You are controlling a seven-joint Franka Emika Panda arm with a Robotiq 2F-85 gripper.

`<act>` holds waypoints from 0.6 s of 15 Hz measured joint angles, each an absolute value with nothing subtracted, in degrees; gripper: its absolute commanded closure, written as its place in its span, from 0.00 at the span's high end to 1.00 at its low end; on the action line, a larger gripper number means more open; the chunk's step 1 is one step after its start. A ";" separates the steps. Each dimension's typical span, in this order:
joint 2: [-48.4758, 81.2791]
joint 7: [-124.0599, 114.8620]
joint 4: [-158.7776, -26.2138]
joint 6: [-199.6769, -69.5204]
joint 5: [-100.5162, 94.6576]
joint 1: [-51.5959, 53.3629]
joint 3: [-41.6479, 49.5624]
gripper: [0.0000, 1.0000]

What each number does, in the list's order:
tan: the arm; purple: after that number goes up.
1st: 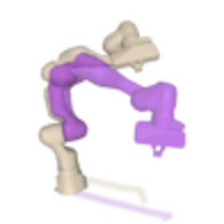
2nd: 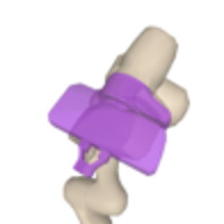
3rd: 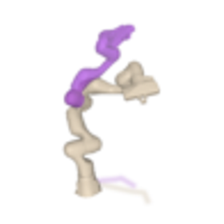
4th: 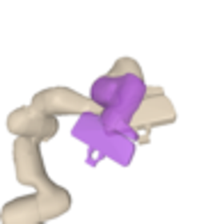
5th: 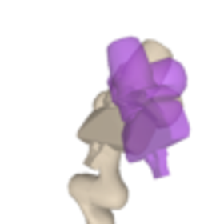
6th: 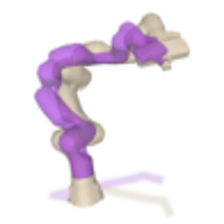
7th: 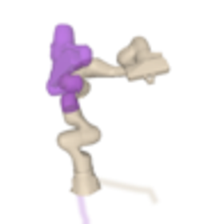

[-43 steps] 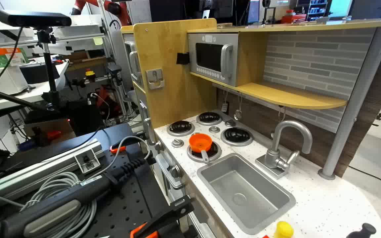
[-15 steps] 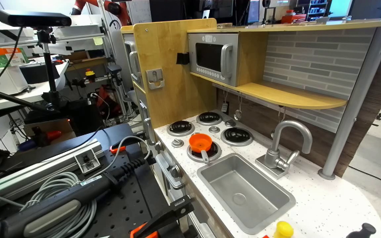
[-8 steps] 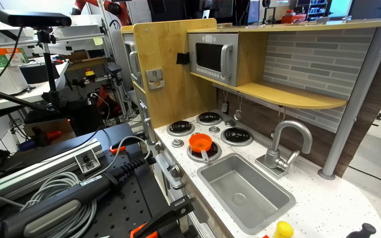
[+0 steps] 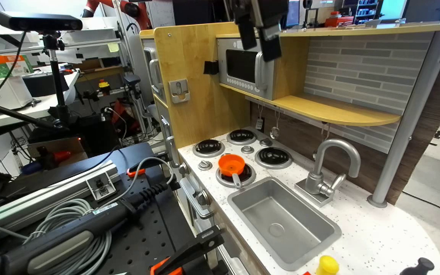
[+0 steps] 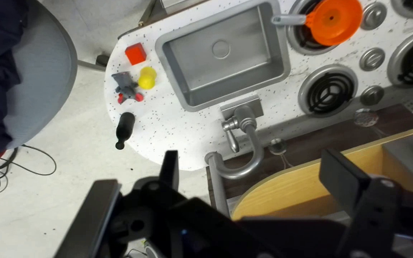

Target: Move the yellow object on the right side of the sink backwards

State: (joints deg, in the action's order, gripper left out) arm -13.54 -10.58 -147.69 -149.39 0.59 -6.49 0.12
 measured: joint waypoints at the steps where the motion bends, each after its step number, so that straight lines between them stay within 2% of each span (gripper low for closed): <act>1: -10.80 -10.58 -147.19 -152.12 0.58 -6.97 0.79 1.00; 5: 1.80 -9.82 -143.62 -160.17 1.02 -7.31 3.05 1.00; 9: 15.08 -4.47 -137.89 -162.20 3.99 -7.36 3.29 1.00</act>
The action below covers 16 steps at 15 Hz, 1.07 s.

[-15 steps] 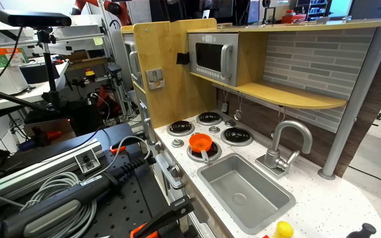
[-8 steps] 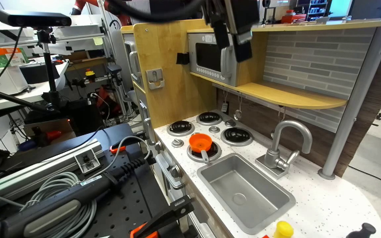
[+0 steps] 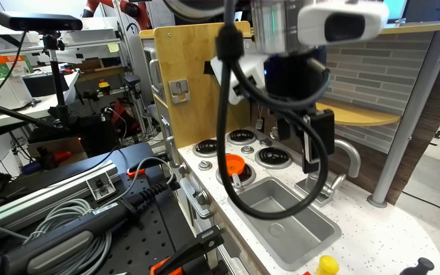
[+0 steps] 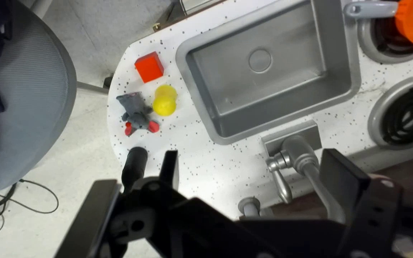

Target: Move the yellow object on the right side of the sink backwards

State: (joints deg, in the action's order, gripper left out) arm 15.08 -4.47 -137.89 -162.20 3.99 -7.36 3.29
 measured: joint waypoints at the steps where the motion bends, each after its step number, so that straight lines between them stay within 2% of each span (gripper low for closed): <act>1: 18.33 -3.69 -136.07 -162.20 4.08 -7.50 3.30 1.00; 8: 35.93 0.42 -123.87 -160.91 3.90 -9.44 3.30 1.00; 16: 47.09 3.98 -112.81 -156.19 3.54 -10.29 3.44 1.00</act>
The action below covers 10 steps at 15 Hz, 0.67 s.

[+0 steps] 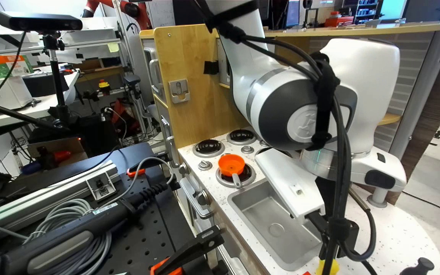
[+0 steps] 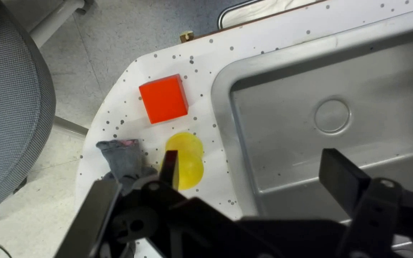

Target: Move the yellow object on the right side of the sink backwards

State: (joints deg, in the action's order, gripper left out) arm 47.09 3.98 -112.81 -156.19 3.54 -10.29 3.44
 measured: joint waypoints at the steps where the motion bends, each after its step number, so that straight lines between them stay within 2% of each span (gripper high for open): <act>1: 47.95 4.52 -111.78 -156.07 3.53 -10.44 3.44 1.00; 10: 51.26 8.49 -106.68 -155.26 3.41 -12.16 3.39 1.00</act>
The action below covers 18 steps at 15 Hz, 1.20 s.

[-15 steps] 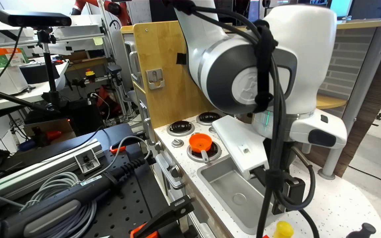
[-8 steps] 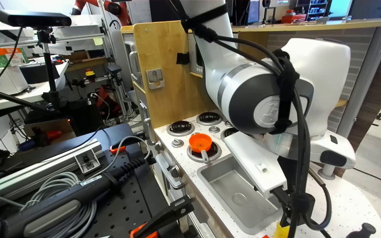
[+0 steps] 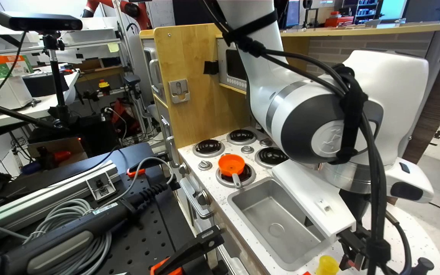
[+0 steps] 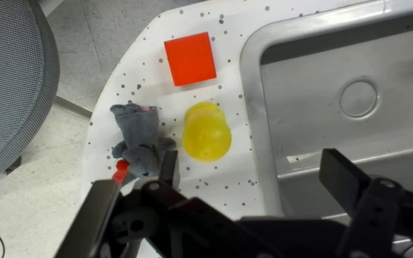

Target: Move the yellow object on the right side of the sink backwards

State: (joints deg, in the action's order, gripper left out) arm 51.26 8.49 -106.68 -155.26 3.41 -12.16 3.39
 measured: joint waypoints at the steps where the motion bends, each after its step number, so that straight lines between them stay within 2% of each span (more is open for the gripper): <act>1: 51.39 8.94 -106.46 -154.96 3.41 -12.41 3.32 1.00; 12: 52.54 10.03 -106.09 -154.10 3.41 -13.40 3.28 1.00; 13: 52.65 10.03 -106.08 -154.10 3.41 -13.41 3.28 0.76; 14: 52.77 10.03 -106.06 -154.10 3.41 -13.41 3.28 0.74; 15: 52.91 10.03 -105.99 -154.10 3.41 -13.42 3.28 0.68; 18: 53.25 10.03 -105.68 -154.10 3.41 -13.51 3.31 0.42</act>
State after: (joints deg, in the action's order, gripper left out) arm 53.25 10.03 -105.68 -154.10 3.41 -13.51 3.31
